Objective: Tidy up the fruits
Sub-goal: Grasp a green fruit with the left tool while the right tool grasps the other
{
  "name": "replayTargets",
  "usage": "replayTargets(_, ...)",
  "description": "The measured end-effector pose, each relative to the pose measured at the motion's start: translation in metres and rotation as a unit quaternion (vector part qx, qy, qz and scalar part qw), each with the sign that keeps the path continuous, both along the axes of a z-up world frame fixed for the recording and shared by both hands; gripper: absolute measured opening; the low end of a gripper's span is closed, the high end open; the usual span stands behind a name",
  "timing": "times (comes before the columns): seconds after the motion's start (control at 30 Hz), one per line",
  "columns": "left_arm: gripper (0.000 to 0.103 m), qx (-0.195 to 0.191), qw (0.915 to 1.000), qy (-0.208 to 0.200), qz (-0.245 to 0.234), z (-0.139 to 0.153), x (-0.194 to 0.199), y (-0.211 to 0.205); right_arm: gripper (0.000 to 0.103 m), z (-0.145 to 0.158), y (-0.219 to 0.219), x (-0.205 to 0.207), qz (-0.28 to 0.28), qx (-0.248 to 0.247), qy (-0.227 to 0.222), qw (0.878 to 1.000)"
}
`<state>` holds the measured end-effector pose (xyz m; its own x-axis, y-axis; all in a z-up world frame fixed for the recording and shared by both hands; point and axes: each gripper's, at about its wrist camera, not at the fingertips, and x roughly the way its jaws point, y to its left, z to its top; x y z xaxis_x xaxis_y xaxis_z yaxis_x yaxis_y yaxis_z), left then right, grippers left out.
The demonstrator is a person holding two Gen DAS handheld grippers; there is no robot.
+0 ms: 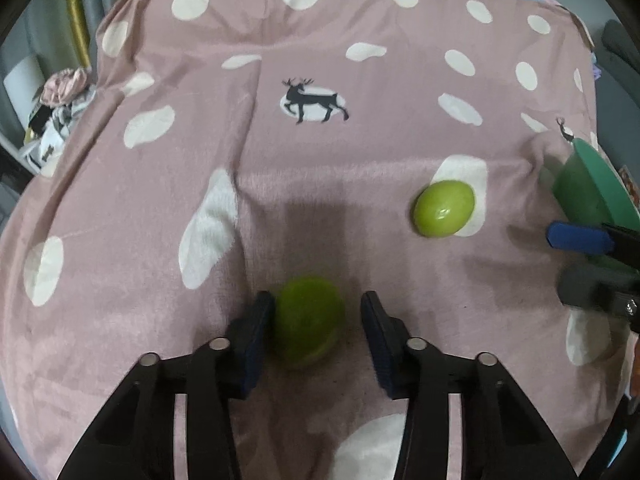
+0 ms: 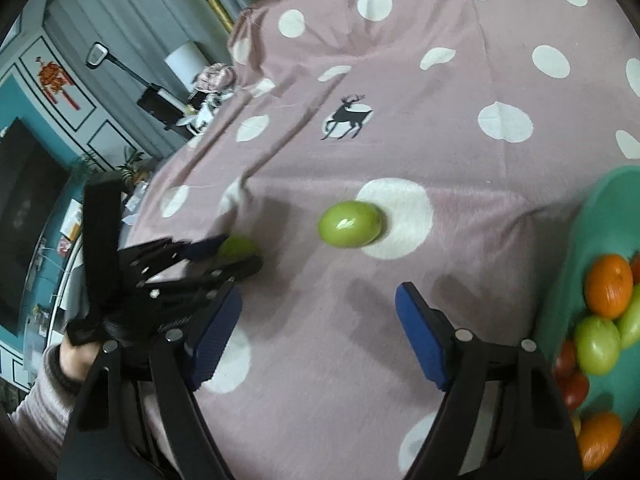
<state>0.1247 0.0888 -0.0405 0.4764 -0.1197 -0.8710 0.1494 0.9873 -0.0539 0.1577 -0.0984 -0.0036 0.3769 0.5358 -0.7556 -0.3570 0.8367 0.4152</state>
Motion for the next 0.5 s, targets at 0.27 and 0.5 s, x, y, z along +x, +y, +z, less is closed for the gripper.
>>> replayTargets(0.27,0.035,-0.031,0.9995,0.003,0.001,0.001,0.003,0.002,0.073,-0.021,0.017,0.035,0.001,-0.03,0.02,0.999)
replayTargets(0.5,0.035,-0.057,0.9983,-0.007,-0.001,0.008,-0.005,0.005,0.07,-0.029,0.028,0.049,0.011,-0.058,0.02,0.998)
